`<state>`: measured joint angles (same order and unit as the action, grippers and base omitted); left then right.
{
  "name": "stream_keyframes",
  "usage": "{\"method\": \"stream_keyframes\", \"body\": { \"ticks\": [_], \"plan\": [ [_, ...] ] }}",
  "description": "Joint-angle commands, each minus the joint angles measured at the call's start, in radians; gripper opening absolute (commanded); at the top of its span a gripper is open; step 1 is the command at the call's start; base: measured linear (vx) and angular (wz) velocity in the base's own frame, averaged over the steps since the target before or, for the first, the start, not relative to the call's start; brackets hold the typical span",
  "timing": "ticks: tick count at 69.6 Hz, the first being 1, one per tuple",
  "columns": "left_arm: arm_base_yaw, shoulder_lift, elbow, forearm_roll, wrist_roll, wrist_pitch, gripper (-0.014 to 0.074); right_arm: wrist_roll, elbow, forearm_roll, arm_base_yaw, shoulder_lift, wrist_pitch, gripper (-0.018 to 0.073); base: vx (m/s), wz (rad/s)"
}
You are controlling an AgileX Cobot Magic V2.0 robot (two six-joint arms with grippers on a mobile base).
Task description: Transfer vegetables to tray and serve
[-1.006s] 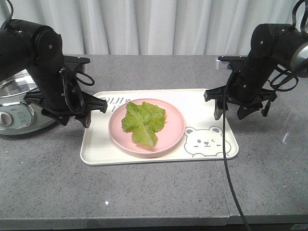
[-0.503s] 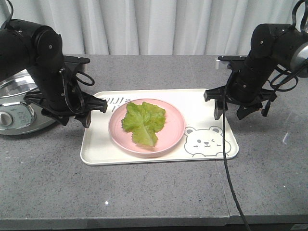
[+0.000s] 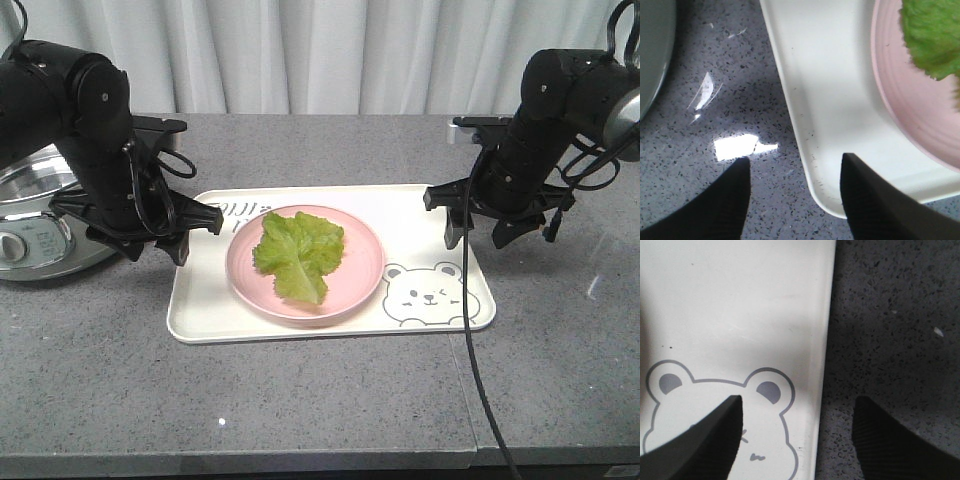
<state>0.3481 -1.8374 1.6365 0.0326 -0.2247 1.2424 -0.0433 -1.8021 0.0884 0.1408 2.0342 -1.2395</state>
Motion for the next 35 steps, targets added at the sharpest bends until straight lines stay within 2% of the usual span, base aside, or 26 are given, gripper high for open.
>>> {"method": "stream_keyframes", "body": {
  "ticks": [1, 35],
  "plan": [
    [0.005, 0.046, 0.021, -0.002, -0.010, 0.016, 0.0397, 0.010, -0.023, 0.004, -0.002, -0.055, -0.050, 0.0456, 0.00, 0.00],
    [0.005, 0.046, 0.021, -0.002, -0.010, 0.017, 0.0397, 0.010, -0.023, 0.004, -0.002, -0.055, -0.050, 0.0456, 0.00, 0.00]
  ]
}}
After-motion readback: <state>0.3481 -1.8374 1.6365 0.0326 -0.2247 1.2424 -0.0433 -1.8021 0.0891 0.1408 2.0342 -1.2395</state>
